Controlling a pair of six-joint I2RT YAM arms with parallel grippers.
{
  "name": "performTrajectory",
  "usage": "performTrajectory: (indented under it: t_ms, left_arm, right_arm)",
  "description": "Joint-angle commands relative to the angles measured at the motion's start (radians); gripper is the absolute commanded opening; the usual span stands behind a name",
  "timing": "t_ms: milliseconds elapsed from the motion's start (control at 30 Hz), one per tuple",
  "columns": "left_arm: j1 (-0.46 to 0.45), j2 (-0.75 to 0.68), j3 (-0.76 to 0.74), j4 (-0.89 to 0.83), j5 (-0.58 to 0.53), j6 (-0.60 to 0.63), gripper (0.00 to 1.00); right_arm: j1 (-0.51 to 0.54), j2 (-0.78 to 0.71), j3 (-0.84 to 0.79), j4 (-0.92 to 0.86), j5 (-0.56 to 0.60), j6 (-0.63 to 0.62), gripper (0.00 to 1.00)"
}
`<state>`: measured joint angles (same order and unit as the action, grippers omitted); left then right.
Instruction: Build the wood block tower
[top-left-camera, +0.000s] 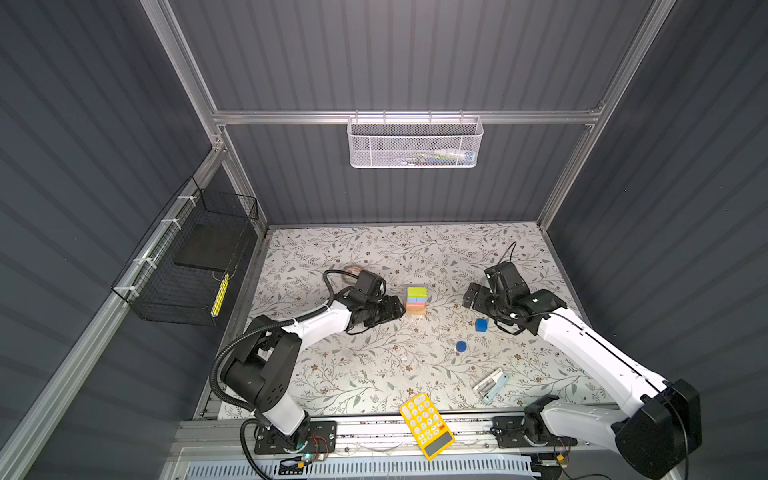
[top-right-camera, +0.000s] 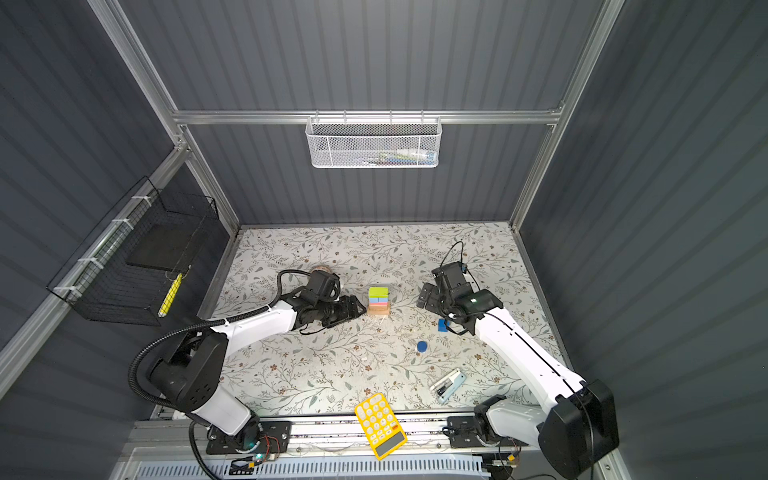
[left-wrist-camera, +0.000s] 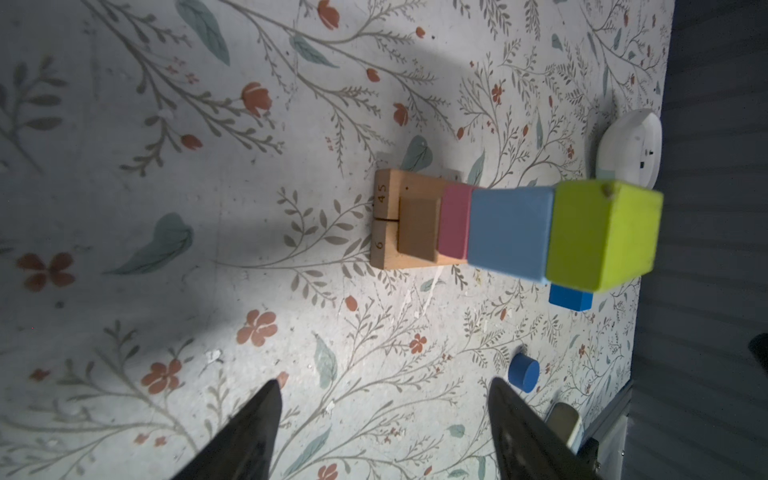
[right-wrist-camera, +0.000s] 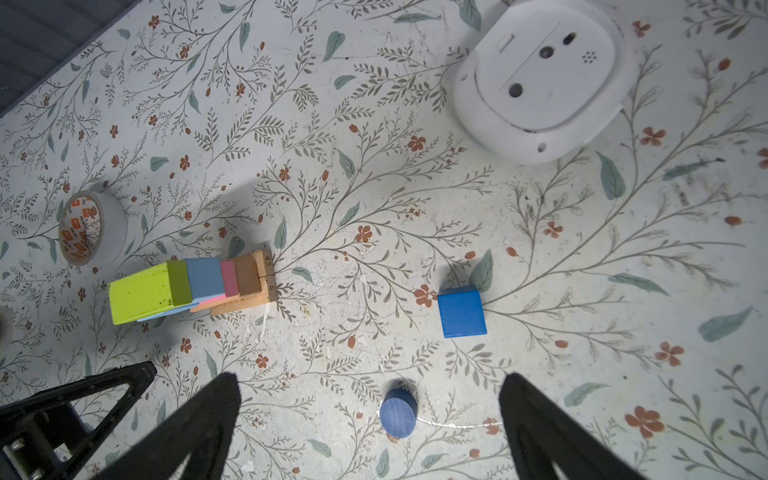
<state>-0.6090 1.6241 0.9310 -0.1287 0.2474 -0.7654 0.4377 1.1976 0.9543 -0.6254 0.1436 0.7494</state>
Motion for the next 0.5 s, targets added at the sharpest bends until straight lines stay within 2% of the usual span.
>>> performTrajectory:
  t_ms: [0, 467]
  left_arm:
    - [-0.003, 0.023, 0.008, 0.027, 0.018, -0.028, 0.78]
    - [-0.004, 0.052, 0.020, 0.065, 0.054, -0.041, 0.79]
  right_arm:
    - [-0.008, -0.016, -0.014, 0.008, -0.006, -0.013, 0.99]
    - [-0.019, -0.016, -0.023, 0.013, -0.016, -0.012, 0.99]
